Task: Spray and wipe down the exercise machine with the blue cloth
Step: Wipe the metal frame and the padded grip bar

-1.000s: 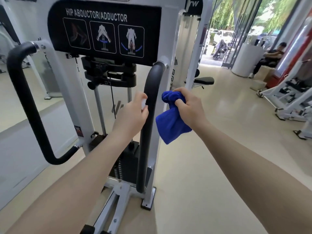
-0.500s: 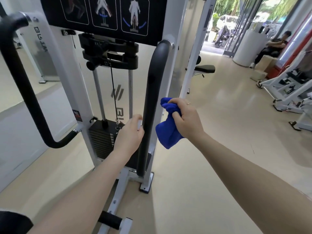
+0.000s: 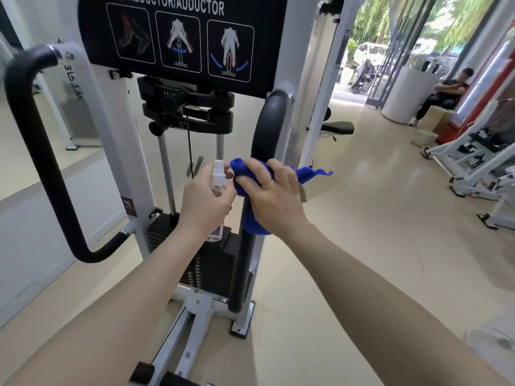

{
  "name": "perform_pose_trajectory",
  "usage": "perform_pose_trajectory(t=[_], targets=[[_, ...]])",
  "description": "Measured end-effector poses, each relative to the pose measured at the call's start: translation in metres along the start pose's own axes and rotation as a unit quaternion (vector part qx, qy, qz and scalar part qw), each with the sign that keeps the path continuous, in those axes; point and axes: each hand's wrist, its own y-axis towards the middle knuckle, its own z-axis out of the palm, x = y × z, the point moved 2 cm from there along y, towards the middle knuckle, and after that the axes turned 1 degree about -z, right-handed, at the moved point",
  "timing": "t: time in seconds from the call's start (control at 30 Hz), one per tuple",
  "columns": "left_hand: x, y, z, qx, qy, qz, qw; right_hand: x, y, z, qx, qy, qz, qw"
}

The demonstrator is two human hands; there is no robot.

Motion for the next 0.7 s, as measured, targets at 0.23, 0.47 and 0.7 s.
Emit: perform_pose_trajectory(t=[0.23, 0.47, 0.7], targets=[[-0.005, 0.023, -0.001, 0.027, -0.011, 0.039, 0.999, -0.012, 0.039, -0.016, 0.002, 0.066, 0.087, 0.994], [-0.011, 0.044, -0.002, 0.048, -0.038, 0.026, 0.998, -0.06, 0.106, -0.022, 0.057, 0.188, 0.298, 0.934], [-0.013, 0.04, -0.004, 0.049, -0.054, 0.06, 0.995, -0.011, 0.056, -0.017, 0.027, 0.154, 0.212, 0.965]])
